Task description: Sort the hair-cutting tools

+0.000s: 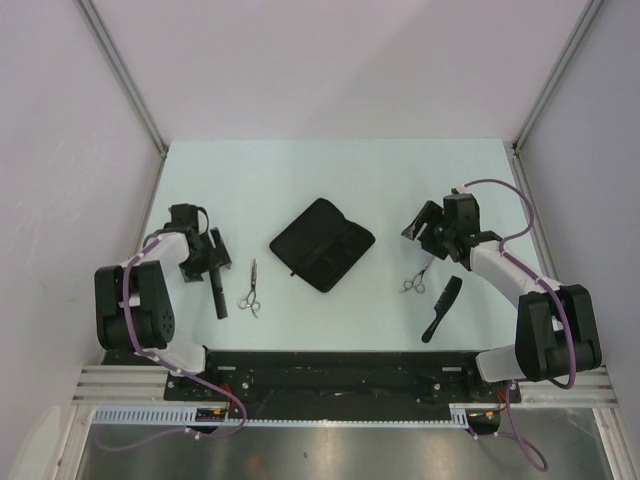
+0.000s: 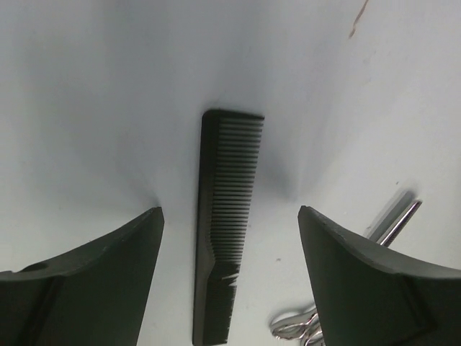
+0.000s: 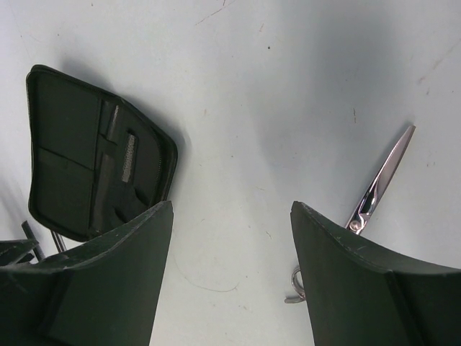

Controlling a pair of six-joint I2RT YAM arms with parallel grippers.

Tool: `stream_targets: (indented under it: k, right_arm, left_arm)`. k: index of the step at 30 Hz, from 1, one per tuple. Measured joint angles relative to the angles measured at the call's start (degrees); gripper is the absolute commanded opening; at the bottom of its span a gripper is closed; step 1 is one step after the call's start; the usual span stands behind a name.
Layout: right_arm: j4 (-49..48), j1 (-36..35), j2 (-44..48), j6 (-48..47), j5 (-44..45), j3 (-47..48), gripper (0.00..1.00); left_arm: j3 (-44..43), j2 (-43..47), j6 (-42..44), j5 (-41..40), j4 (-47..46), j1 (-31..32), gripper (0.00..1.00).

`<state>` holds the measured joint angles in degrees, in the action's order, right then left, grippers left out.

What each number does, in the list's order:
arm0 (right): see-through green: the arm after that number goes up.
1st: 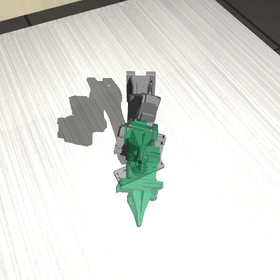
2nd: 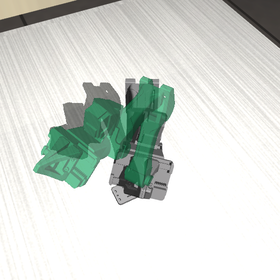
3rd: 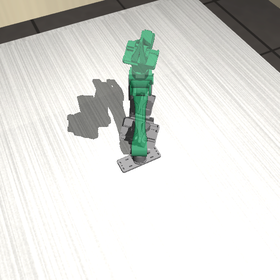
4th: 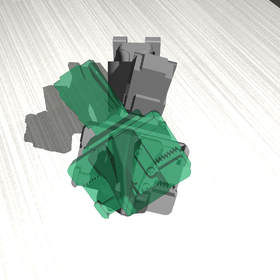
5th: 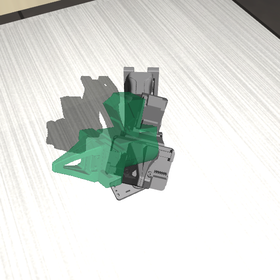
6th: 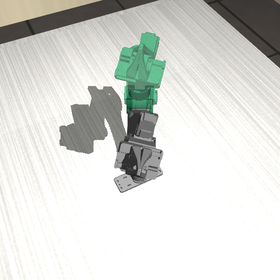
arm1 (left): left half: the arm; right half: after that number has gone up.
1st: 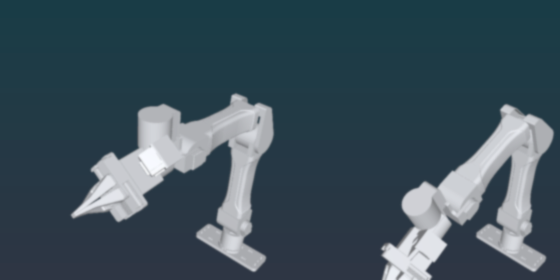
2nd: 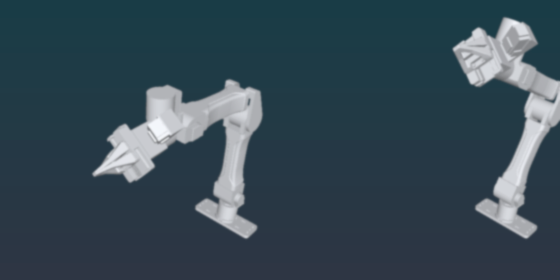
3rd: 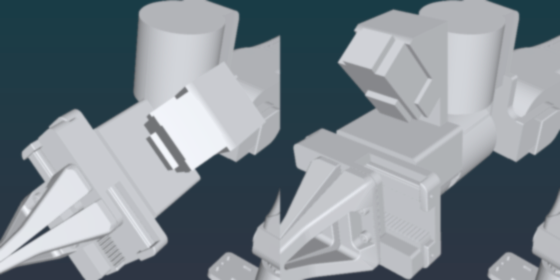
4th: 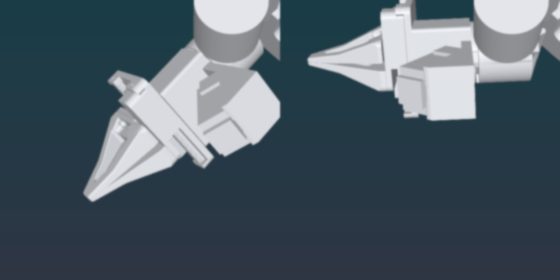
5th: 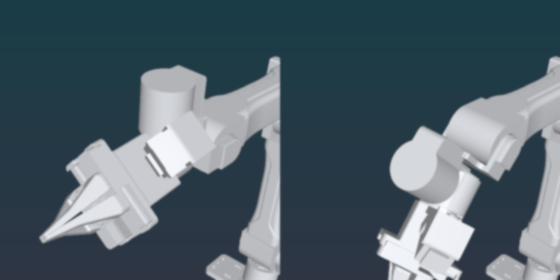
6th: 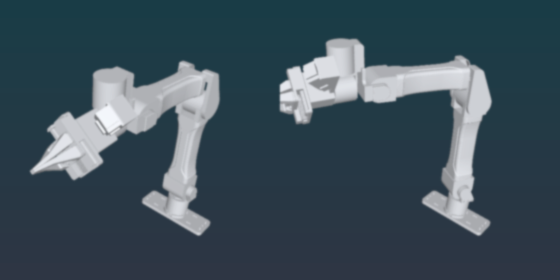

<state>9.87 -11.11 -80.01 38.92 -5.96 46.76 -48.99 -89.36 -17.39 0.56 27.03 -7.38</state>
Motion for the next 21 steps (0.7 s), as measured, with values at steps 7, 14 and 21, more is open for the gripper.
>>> stream_targets:
  k: [7,14,21]
  right_arm:
    - [0.1,0.0,0.0,-0.1,-0.8,0.0,0.72]
    - [0.3,0.0,0.0,-0.2,-0.9,0.0,0.71]
    - [1.1,0.0,0.0,-0.2,-0.8,0.0,0.71]
  left_arm:
    - [0.7,0.7,1.1,-2.7,4.5,4.9,0.65]
    - [-0.3,-0.8,1.4,-5.0,6.4,5.9,0.55]
    - [-2.3,-2.6,0.9,-4.8,8.3,6.0,0.45]
